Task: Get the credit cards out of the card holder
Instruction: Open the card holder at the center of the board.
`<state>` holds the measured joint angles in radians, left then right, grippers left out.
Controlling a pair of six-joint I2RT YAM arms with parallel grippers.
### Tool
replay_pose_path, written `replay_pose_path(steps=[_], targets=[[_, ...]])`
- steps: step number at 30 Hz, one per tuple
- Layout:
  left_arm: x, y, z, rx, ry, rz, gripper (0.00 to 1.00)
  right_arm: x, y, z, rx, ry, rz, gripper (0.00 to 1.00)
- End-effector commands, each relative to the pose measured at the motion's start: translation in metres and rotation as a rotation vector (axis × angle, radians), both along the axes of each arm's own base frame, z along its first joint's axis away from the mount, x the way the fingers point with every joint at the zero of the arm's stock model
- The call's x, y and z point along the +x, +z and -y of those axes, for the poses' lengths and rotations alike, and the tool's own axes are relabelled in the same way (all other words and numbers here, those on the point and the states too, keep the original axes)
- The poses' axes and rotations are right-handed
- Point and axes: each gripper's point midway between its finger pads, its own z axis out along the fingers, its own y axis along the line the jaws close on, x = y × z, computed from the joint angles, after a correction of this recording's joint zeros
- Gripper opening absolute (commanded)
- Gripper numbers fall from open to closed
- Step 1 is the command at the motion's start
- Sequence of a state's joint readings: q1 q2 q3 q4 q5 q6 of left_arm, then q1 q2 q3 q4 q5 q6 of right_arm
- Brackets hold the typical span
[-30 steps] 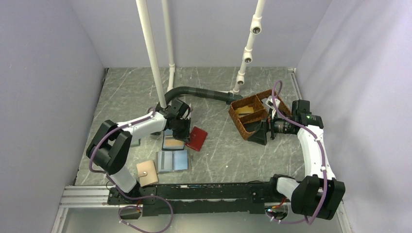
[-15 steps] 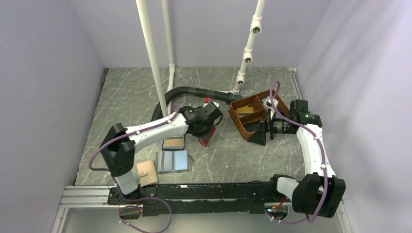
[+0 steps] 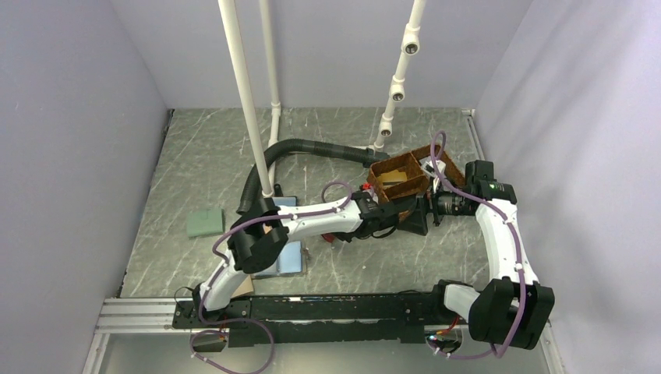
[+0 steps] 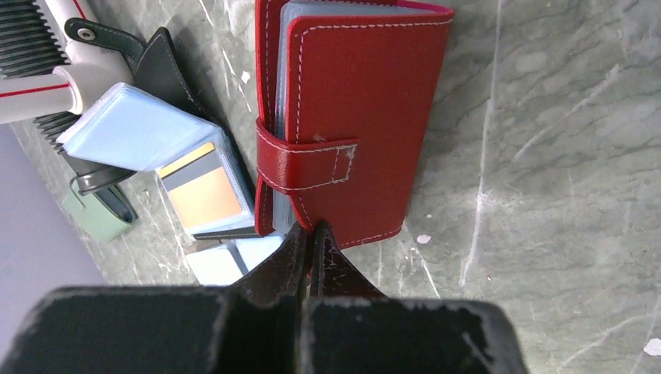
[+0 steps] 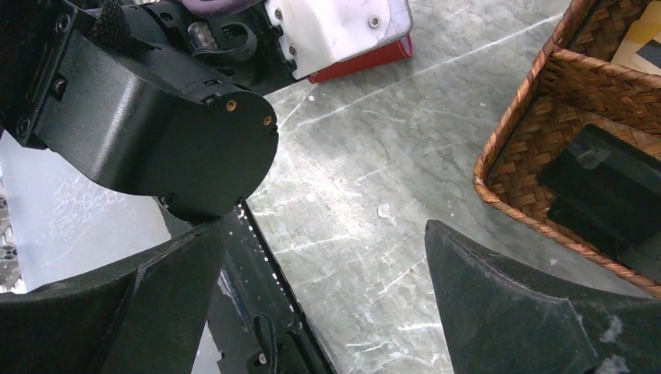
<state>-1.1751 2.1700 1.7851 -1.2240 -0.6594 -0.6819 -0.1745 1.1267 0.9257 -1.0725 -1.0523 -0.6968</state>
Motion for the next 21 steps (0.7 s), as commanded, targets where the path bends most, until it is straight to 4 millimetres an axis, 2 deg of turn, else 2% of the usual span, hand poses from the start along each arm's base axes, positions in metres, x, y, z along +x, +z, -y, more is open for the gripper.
replay_pose_path(steps=[1, 6, 17, 21], targets=[[-0.023, 0.007, 0.016, -0.107, -0.061, -0.059, 0.0, 0.006, 0.015, -0.004, 0.025, 0.025, 0.063, 1.0], [-0.039, 0.012, 0.043, -0.307, -0.117, -0.137, 0.0, 0.006, 0.014, -0.003, 0.015, 0.025, 0.061, 1.0], [-0.061, 0.006, 0.07, -0.425, -0.18, -0.281, 0.0, 0.011, -0.004, 0.014, -0.098, -0.017, -0.024, 1.0], [-0.063, 0.003, 0.07, -0.416, -0.178, -0.295, 0.0, 0.013, -0.007, 0.016, -0.109, -0.033, -0.047, 1.0]])
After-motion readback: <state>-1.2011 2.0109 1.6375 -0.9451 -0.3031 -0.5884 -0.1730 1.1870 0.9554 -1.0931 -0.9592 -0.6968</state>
